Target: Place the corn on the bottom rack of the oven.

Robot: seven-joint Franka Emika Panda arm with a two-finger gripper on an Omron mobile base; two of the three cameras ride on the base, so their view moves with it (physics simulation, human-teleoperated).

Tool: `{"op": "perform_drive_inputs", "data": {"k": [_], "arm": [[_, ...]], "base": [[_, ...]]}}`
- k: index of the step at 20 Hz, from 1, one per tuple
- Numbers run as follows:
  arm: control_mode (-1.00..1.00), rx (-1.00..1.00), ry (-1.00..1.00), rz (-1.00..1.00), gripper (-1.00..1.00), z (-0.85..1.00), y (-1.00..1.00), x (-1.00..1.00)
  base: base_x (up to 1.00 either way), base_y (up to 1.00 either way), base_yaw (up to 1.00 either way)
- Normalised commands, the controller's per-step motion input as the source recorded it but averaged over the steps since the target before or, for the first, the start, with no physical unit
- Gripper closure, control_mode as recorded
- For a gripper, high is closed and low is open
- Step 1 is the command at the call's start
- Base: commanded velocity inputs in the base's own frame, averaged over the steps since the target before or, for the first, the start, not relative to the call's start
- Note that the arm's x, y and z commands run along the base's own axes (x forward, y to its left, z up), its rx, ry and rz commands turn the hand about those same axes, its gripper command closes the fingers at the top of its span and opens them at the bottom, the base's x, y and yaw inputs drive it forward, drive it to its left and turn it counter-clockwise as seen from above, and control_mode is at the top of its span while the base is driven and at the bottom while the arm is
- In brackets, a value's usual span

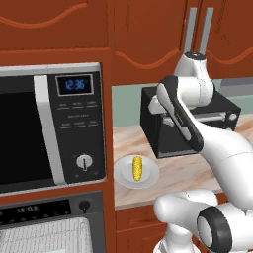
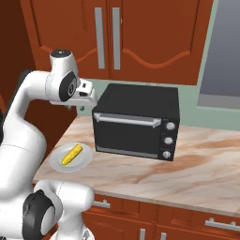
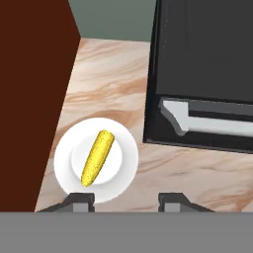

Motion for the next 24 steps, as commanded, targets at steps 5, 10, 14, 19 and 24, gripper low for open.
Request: {"op": "perform_drive_inputs", "data": {"k": [5, 10, 14, 19, 24], "arm": [[-1.0, 0.0, -0.04, -0.01, -1.0, -0.25, 0.45, -0.01], [-1.0, 0.01, 0.0, 0.0, -1.0, -0.85, 0.54, -0.01], [-1.0, 0.0, 0.03, 0.0, -1.0, -0.89, 0.31, 0.0], [-1.0, 0.0, 0.05, 0.0, -1.0, -0.89, 0.07, 0.0], [-1.0, 0.0, 0.07, 0.0, -1.0, -0.63, 0.0, 0.0]], "base": [[0.0, 0.0, 0.0], [0.0, 0.0, 0.0], [0.0, 0.0, 0.0], [0.0, 0.0, 0.0], [0.0, 0.0, 0.0]]}}
